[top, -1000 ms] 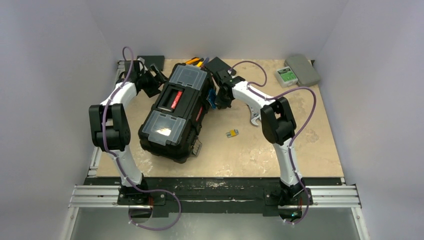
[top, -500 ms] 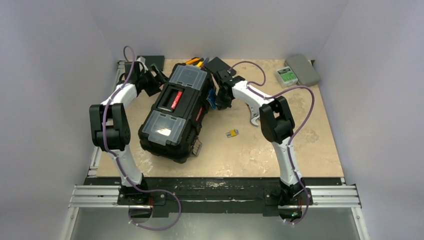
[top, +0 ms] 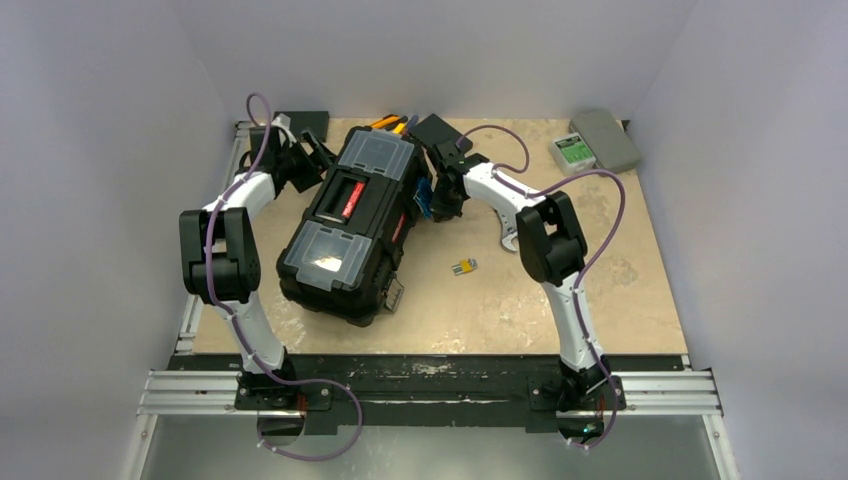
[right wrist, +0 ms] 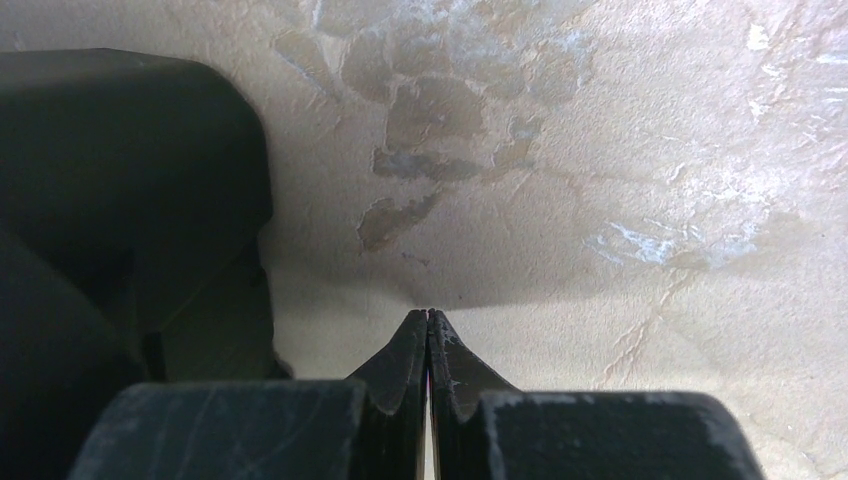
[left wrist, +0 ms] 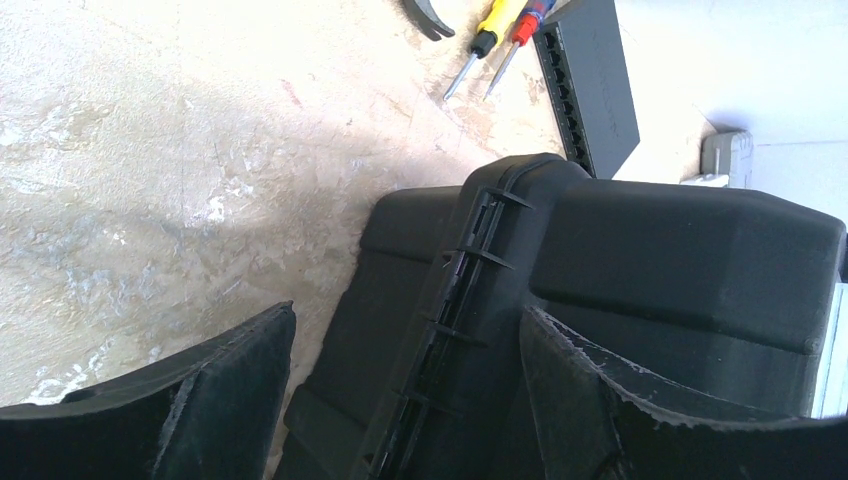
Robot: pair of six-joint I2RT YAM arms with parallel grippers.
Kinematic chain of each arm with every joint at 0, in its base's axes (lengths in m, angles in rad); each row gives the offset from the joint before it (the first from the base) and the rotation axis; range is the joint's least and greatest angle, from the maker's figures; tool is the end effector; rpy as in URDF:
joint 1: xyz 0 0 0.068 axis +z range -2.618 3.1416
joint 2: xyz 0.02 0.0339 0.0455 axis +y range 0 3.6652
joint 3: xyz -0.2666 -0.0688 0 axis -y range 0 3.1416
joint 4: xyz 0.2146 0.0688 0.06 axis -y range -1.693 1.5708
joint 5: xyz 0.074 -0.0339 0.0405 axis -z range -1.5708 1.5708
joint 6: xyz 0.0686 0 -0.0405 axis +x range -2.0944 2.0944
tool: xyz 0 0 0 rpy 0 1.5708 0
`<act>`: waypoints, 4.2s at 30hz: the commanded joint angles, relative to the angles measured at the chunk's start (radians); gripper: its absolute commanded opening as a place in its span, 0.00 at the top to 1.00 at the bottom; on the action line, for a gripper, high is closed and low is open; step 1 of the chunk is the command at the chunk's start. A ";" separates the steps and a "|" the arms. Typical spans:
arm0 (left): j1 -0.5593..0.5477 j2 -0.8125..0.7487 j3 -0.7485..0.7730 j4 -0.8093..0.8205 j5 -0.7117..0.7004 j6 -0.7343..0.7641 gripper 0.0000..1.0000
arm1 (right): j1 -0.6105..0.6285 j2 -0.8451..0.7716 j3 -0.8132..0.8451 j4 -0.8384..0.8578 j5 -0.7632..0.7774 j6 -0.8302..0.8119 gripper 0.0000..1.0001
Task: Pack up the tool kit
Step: Close the toolbox at the center of the board.
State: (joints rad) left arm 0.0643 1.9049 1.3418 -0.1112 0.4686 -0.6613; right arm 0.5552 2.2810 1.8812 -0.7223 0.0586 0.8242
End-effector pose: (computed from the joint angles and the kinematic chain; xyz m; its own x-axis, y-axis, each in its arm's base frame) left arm 0.4276 -0.0035 0.2171 -0.6727 -0.5924 -0.4433 -0.1500 0.6959 -0.7023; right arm 0.4072 0.2478 0.1590 -0.8904 0.3100 -0.3333 0.2193 0.9338 0.2826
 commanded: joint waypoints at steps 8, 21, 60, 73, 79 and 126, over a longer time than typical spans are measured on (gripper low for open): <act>-0.148 0.037 -0.047 -0.155 0.141 0.040 0.21 | 0.076 0.065 0.088 0.350 -0.168 0.106 1.00; -0.194 0.052 -0.008 -0.182 0.124 0.037 0.21 | 0.099 0.121 0.187 0.341 -0.185 0.116 1.00; -0.371 0.085 -0.016 -0.104 0.082 -0.080 0.22 | 0.158 0.205 0.364 0.695 -0.418 0.225 1.00; -0.223 0.029 0.088 -0.240 0.010 -0.025 0.15 | 0.090 -0.130 -0.027 0.679 -0.256 0.144 1.00; -0.066 -0.015 0.278 -0.406 -0.030 0.021 0.05 | -0.007 -0.306 -0.250 0.715 -0.319 0.128 1.00; -0.019 -1.153 -0.422 -0.697 -0.345 0.197 0.00 | 0.004 -0.833 -0.986 0.802 -0.508 -0.176 1.00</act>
State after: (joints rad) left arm -0.0185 0.7807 0.9913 -0.9348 -0.1150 -0.5007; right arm 0.5488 1.4761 0.9066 0.0360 -0.4374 0.6849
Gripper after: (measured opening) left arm 0.998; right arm 0.001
